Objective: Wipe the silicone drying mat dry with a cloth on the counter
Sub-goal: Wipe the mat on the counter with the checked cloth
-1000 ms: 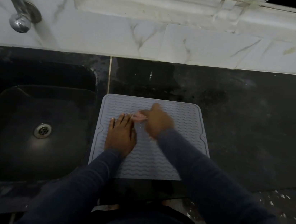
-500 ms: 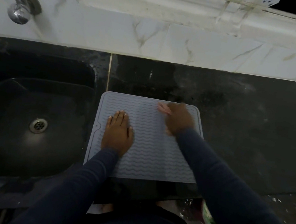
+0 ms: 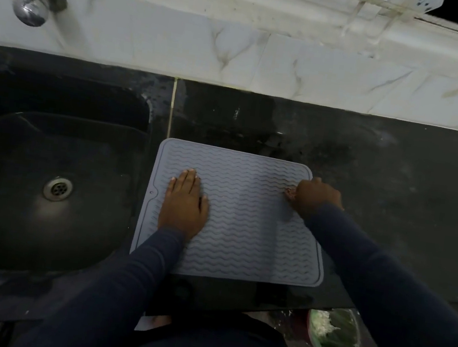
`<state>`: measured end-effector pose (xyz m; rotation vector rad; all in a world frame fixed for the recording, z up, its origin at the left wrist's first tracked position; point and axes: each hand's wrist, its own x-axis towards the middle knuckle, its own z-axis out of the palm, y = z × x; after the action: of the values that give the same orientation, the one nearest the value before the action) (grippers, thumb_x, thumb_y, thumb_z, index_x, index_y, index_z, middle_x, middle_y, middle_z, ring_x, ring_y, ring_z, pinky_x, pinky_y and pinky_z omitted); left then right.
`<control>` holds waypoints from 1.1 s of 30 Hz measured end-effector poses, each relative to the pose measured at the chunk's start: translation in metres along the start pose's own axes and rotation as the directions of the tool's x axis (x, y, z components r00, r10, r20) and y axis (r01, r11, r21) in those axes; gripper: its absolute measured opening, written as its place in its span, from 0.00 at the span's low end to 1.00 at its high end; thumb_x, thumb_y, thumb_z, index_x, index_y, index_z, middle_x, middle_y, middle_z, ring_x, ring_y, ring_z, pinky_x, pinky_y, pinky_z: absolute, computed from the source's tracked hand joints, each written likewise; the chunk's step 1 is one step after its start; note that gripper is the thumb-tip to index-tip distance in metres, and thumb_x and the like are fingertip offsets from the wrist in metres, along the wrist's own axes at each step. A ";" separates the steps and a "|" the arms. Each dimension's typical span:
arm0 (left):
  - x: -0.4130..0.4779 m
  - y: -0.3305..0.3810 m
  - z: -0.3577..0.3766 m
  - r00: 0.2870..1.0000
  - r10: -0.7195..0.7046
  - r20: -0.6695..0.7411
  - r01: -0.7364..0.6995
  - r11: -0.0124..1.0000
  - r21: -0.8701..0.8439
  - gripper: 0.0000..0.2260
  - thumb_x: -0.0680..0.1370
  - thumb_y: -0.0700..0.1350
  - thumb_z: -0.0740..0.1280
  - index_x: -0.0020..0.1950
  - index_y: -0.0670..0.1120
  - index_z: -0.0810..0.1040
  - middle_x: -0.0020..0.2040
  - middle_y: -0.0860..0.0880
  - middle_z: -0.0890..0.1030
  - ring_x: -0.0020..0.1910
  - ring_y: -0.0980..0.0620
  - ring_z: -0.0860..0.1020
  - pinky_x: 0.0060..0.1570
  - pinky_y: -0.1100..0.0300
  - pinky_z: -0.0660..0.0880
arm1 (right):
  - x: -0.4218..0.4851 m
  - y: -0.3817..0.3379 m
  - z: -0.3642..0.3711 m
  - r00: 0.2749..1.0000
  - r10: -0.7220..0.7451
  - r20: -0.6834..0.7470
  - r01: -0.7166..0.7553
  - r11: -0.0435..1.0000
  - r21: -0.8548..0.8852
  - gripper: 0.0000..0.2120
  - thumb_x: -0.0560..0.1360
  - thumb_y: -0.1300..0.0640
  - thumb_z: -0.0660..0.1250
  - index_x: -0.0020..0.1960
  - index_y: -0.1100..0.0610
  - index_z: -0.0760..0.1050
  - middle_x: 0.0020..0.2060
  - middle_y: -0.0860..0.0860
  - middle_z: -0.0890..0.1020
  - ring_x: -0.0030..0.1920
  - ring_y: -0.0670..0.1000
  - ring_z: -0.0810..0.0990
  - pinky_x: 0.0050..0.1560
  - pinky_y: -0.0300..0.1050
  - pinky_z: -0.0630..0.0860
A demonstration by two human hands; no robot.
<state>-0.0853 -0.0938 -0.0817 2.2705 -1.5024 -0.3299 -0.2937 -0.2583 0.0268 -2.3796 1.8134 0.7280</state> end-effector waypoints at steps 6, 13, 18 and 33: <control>0.002 0.000 0.001 1.000 0.004 -0.002 -0.004 0.999 0.034 0.27 0.80 0.53 0.50 0.76 0.41 0.60 0.77 0.42 0.61 0.76 0.46 0.57 0.76 0.50 0.47 | -0.038 -0.132 -0.017 0.914 -0.301 -0.272 0.347 0.927 0.141 0.15 0.80 0.56 0.57 0.64 0.50 0.74 0.62 0.56 0.69 0.56 0.58 0.77 0.54 0.55 0.76; 0.002 0.000 0.002 1.000 0.010 0.015 -0.012 0.997 0.080 0.28 0.80 0.52 0.47 0.76 0.39 0.59 0.77 0.42 0.59 0.77 0.46 0.55 0.76 0.49 0.46 | -0.031 -0.037 0.020 0.976 -0.132 -0.172 0.179 0.938 0.296 0.21 0.80 0.40 0.57 0.67 0.50 0.72 0.65 0.56 0.71 0.60 0.60 0.75 0.59 0.53 0.72; 0.000 -0.002 0.003 1.000 0.011 0.010 -0.012 0.998 0.064 0.29 0.79 0.53 0.47 0.77 0.40 0.57 0.77 0.42 0.58 0.77 0.46 0.54 0.76 0.51 0.44 | 0.003 0.034 0.009 0.980 0.199 -0.017 -0.194 0.969 0.150 0.25 0.79 0.39 0.57 0.65 0.56 0.74 0.64 0.59 0.72 0.61 0.62 0.76 0.58 0.54 0.72; -0.001 0.000 -0.001 0.999 -0.022 0.022 0.022 1.000 0.014 0.29 0.79 0.52 0.48 0.77 0.38 0.57 0.77 0.42 0.58 0.77 0.47 0.54 0.76 0.52 0.44 | -0.017 -0.068 0.026 0.956 -0.234 -0.177 0.266 0.946 0.186 0.19 0.80 0.42 0.55 0.68 0.47 0.70 0.66 0.55 0.69 0.61 0.59 0.74 0.58 0.56 0.72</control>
<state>-0.0857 -0.0929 -0.0809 2.3031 -1.4962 -0.3537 -0.2431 -0.2141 -0.0049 -2.5155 1.5044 0.3198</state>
